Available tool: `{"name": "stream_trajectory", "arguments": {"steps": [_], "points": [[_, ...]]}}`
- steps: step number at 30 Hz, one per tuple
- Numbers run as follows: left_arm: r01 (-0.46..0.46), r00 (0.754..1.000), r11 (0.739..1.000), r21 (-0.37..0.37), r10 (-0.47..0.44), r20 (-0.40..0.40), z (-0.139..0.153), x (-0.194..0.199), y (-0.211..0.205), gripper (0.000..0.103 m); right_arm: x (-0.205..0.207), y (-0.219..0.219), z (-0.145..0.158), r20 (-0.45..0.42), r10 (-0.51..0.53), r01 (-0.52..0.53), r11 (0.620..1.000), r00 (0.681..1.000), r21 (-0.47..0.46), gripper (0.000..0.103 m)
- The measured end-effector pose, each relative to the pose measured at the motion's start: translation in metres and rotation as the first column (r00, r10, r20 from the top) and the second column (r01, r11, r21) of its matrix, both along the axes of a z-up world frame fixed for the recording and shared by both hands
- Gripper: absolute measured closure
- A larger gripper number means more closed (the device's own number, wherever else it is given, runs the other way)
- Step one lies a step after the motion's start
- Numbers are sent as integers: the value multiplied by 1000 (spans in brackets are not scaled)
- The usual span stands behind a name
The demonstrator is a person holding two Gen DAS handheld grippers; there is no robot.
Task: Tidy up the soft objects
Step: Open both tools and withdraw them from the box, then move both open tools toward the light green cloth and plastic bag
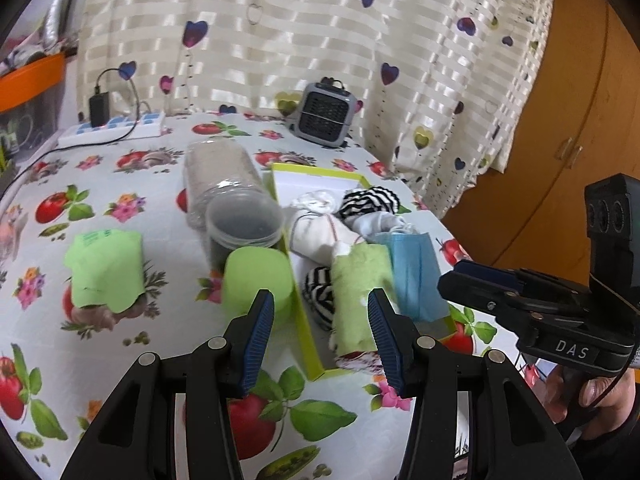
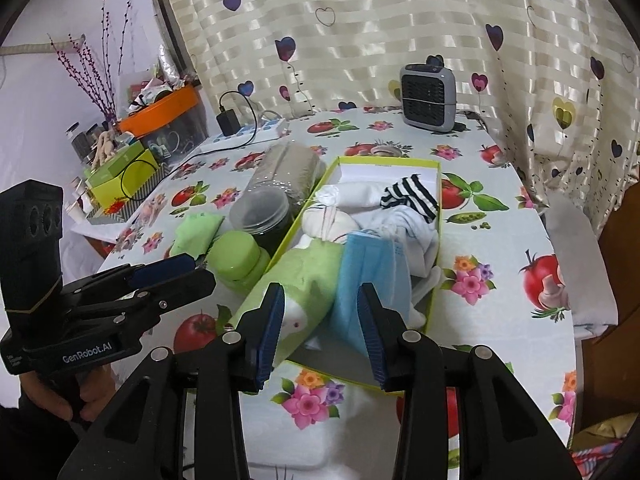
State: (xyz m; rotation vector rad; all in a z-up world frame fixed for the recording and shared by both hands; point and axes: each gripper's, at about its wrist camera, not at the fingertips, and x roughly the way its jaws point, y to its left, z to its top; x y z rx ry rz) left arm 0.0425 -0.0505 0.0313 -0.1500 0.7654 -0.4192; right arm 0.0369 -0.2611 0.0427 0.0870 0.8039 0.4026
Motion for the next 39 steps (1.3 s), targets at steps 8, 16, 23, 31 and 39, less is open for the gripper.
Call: {"name": "stream_trajectory", "arguments": {"steps": [8, 16, 23, 31, 39], "points": [[-41, 999, 999, -15, 41, -11, -3, -4, 18, 55, -4, 10, 5, 9, 5, -5, 1000, 1000, -14, 64], [-69, 998, 997, -23, 69, -14, -3, -6, 32, 55, -6, 23, 7, 10, 30, -30, 999, 999, -27, 64], [-98, 995, 995, -27, 98, -20, -5, -4, 47, 55, -6, 36, 8, 16, 65, -64, 997, 998, -32, 64], [-140, 990, 990, -32, 139, -24, -6, -1, 64, 55, -2, 51, 9, 20, 100, -99, 994, 995, -37, 62], [-173, 985, 985, -28, 172, -34, -9, 0, 75, 55, 2, 64, 8, 26, 129, -128, 991, 991, -38, 59]]}}
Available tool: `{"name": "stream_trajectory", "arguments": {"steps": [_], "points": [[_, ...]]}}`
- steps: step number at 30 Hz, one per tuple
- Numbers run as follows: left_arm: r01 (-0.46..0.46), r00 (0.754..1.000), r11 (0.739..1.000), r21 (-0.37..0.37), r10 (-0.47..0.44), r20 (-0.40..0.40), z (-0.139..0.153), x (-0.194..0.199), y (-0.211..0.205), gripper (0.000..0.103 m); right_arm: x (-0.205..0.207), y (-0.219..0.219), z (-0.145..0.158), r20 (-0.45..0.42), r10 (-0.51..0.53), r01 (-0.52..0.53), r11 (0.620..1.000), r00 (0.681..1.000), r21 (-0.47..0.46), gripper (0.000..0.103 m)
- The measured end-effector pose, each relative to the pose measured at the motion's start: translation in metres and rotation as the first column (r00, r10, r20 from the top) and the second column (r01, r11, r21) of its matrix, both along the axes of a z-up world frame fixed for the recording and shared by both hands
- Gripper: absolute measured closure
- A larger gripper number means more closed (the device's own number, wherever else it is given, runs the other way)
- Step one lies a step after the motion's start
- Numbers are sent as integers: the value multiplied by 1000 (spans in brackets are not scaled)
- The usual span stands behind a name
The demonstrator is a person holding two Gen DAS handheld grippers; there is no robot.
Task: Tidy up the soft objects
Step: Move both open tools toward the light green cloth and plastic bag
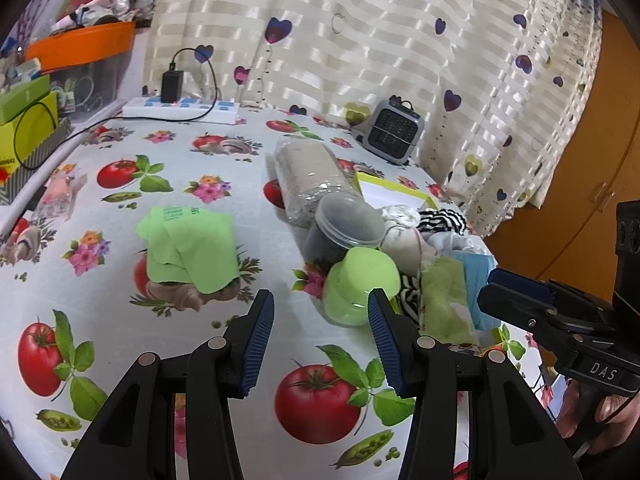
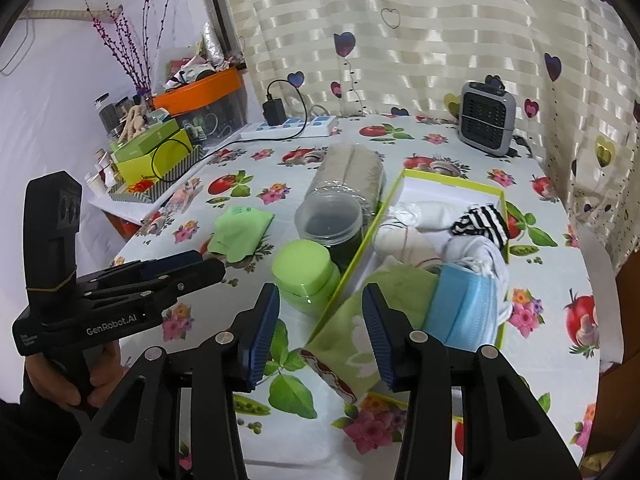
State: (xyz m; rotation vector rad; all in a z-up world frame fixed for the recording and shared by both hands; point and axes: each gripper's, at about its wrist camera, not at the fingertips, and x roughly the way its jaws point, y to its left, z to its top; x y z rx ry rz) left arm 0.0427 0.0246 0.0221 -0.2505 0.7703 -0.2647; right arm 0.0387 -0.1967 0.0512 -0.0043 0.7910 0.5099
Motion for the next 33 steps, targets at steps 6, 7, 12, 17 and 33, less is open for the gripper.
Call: {"name": "stream_trajectory", "arguments": {"steps": [6, 7, 12, 17, 33], "points": [[-37, 999, 999, -3, 37, -14, -6, -1, 14, 55, 3, 14, -2, -10, 35, -35, 999, 999, 5, 59], [-47, 999, 999, -3, 47, -18, -8, -2, 18, 55, 3, 17, -3, -13, 44, -44, 999, 999, 5, 59], [-98, 995, 995, -6, 98, -27, -11, -3, 36, 55, 6, 36, -8, -25, 88, -88, 996, 996, 0, 59], [-144, 989, 990, -7, 143, -27, -9, -5, 52, 55, 10, 58, -8, -26, 132, -132, 991, 991, -7, 59], [-252, 967, 967, 18, 253, -29, -10, -9, 93, 55, 23, 110, -18, -41, 225, -227, 973, 973, -41, 59]]}}
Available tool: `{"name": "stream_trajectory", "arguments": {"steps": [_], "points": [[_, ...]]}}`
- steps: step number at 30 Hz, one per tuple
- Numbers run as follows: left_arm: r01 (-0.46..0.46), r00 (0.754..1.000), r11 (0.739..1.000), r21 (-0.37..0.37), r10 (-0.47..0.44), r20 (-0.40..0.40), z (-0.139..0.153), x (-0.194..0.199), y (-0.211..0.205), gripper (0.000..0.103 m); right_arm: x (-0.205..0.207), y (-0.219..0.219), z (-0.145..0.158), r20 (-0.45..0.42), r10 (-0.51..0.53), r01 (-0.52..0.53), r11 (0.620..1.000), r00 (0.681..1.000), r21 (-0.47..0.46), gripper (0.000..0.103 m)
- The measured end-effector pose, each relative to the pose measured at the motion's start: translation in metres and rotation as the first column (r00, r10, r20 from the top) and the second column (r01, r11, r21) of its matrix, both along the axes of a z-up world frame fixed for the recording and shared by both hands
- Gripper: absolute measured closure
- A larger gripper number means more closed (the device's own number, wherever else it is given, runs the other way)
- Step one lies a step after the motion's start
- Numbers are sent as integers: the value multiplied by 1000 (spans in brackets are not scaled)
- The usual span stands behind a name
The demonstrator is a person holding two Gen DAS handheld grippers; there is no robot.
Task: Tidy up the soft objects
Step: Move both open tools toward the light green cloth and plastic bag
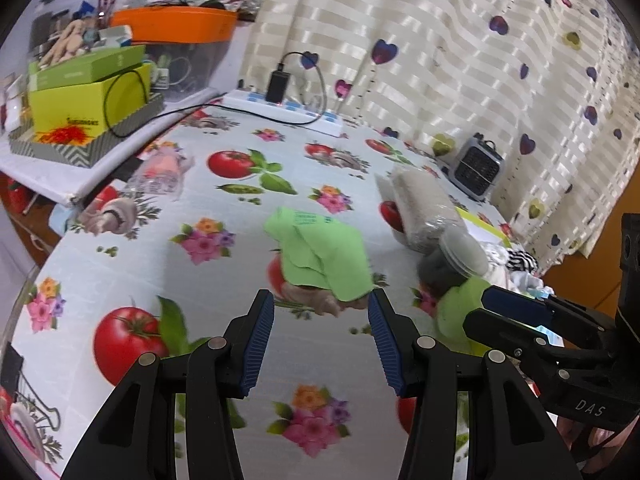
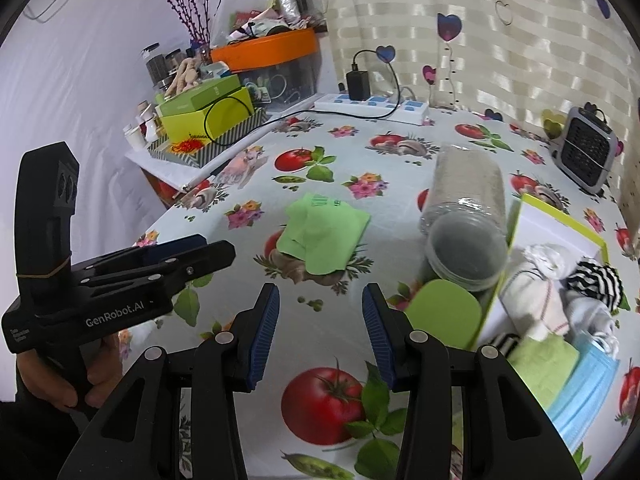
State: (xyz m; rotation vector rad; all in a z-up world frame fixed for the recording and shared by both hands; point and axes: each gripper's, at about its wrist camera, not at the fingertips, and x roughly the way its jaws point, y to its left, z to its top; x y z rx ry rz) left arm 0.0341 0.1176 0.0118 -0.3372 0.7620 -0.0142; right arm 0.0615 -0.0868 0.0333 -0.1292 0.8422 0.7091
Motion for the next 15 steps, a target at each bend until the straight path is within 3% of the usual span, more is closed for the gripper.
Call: {"name": "stream_trajectory", "arguments": {"steps": [15], "points": [[-152, 988, 988, 37, 153, -25, -9, 7, 68, 55, 32, 43, -22, -40, 27, -29, 998, 999, -56, 58]]}}
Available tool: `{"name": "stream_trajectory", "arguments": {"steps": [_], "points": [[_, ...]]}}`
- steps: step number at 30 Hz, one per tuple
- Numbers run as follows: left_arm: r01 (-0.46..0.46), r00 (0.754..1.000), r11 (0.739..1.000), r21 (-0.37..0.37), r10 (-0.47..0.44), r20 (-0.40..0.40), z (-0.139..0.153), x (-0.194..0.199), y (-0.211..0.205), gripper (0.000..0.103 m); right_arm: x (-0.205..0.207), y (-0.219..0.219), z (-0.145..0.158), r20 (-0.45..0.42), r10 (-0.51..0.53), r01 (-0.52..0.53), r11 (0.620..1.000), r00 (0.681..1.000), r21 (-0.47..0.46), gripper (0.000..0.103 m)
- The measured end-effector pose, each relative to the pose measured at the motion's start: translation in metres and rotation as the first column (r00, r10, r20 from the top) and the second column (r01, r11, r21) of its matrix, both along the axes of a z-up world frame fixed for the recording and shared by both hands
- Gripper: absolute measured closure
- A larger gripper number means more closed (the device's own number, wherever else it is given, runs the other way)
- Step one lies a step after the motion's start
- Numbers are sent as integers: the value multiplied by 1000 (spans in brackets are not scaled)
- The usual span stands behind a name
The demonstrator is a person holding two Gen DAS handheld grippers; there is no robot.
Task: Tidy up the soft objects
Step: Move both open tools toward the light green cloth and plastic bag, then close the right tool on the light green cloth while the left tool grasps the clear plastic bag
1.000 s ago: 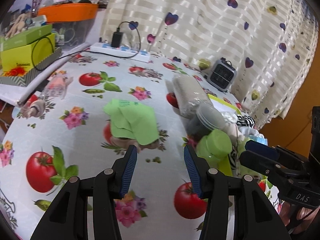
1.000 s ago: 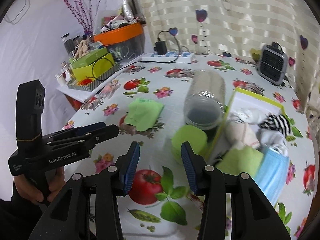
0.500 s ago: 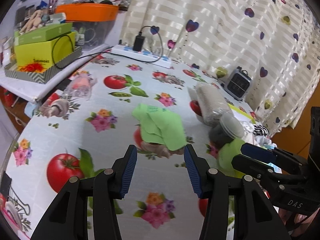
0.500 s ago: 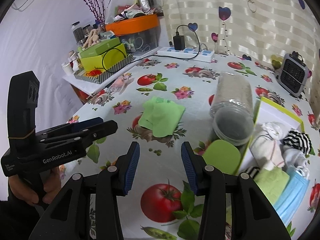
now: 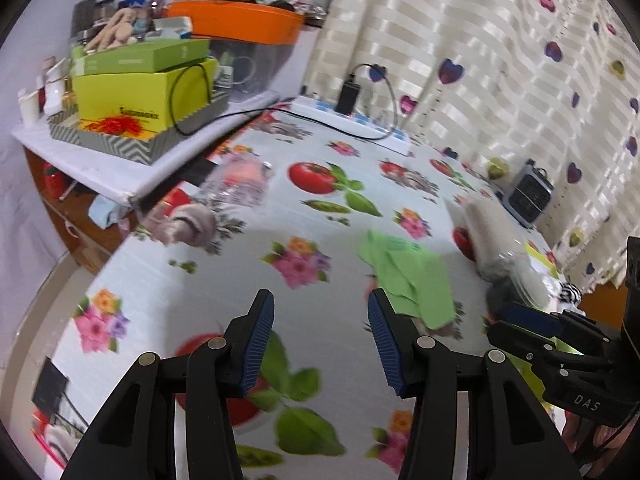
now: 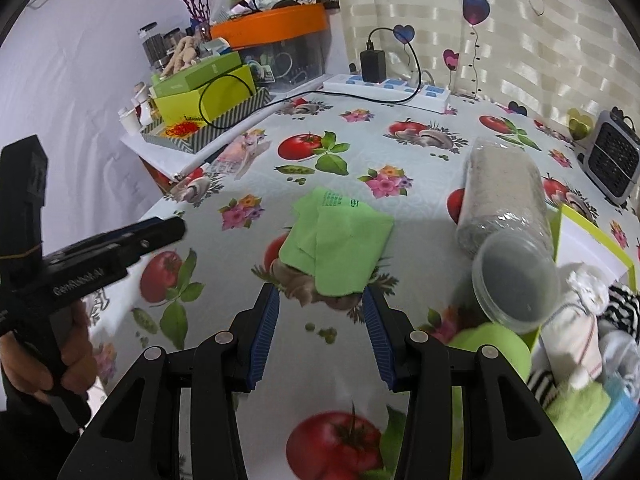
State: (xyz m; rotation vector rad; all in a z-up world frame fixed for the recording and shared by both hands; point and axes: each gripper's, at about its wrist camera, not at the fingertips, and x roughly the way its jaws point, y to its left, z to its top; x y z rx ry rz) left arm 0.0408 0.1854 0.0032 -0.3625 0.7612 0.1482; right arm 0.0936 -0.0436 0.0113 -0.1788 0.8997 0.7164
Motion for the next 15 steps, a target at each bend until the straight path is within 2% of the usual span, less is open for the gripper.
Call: {"name": "stream_trajectory", "arguments": {"steps": [7, 15], "points": [[-43, 999, 998, 38, 43, -8, 0, 24, 32, 55, 21, 24, -10, -8, -6, 6, 999, 1000, -52, 58], [-65, 998, 995, 78, 66, -9, 2, 73, 64, 55, 43, 44, -25, -23, -30, 27, 994, 999, -109, 58]]}}
